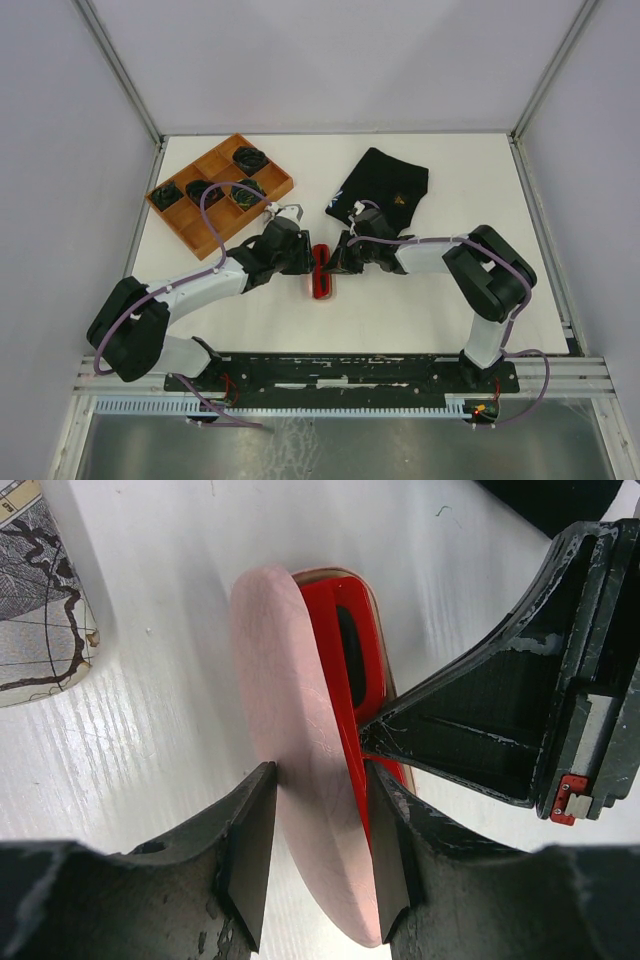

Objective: Organize the sunglasses
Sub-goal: Place the sunglasses in the sunglasses case, then adjust the sunglasses in the sunglasses case, then close the sunglasses case at the center of the board.

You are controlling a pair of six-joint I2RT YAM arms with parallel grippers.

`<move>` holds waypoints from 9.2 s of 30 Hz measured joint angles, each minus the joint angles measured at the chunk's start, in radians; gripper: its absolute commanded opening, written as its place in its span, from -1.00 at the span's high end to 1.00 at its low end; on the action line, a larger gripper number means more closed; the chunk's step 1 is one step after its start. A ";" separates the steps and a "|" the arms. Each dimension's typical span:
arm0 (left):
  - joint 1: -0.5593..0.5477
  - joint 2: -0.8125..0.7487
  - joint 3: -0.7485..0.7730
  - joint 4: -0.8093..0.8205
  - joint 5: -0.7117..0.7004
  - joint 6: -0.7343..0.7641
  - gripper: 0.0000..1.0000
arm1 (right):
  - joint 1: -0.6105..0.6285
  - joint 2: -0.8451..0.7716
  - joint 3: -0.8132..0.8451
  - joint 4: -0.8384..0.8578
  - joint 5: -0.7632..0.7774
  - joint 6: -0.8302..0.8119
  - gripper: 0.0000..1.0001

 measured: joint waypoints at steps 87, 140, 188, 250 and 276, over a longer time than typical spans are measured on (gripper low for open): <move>-0.004 -0.002 -0.004 0.014 0.001 0.000 0.05 | 0.040 -0.018 0.081 -0.223 0.151 -0.207 0.27; -0.005 -0.002 -0.004 0.014 0.001 0.000 0.05 | 0.046 -0.011 0.096 -0.250 0.203 -0.228 0.43; -0.005 -0.002 -0.004 0.014 0.001 0.000 0.06 | 0.047 -0.022 0.088 -0.229 0.207 -0.233 0.37; -0.005 -0.044 -0.008 0.014 0.001 0.000 0.25 | 0.031 -0.101 -0.034 -0.097 0.245 -0.182 0.34; -0.005 -0.045 -0.008 0.019 0.005 0.001 0.33 | 0.018 -0.019 0.047 -0.176 0.172 -0.204 0.61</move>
